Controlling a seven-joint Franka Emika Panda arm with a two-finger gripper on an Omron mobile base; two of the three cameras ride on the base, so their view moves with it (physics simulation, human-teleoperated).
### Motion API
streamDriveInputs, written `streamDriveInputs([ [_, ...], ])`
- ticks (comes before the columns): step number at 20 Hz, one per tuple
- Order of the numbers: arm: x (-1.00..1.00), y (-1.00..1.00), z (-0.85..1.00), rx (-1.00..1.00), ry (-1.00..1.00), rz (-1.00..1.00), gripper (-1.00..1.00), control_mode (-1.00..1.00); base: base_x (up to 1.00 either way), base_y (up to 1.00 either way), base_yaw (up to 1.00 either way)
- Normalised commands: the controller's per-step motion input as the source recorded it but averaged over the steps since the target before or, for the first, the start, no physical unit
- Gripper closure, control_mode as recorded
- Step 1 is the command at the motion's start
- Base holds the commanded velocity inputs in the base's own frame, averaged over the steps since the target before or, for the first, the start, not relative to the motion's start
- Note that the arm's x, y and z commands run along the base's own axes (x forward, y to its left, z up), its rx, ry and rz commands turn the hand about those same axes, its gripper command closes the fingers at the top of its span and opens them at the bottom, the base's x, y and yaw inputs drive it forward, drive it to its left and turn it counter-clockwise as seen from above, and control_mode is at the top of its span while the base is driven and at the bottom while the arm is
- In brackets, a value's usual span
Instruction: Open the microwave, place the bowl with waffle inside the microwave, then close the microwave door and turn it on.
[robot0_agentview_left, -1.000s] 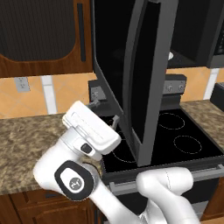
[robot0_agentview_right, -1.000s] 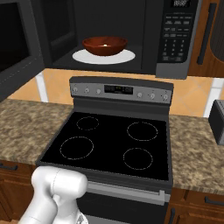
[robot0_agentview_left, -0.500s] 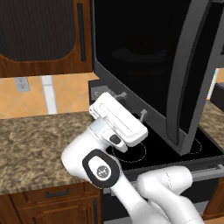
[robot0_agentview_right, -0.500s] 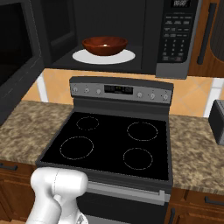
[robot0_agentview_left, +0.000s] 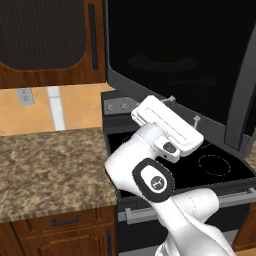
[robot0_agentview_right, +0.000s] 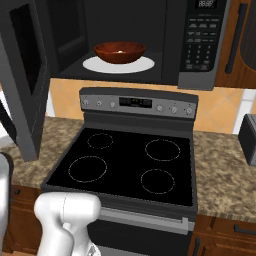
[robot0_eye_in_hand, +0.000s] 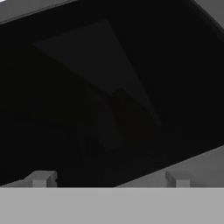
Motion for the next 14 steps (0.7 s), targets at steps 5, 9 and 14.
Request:
streamDriveInputs([
  [5,0.25,-0.50,0.00,0.05,0.00,0.29,-1.00,-1.00,0.00,0.00,0.00],
  [9,0.42,-0.29,0.00,0.02,0.00,0.30,-1.00,-1.00,0.00,0.00,0.00],
  [14,0.46,-0.19,0.00,0.04,0.05,0.27,-1.00,-1.00,0.00,0.00,0.00],
])
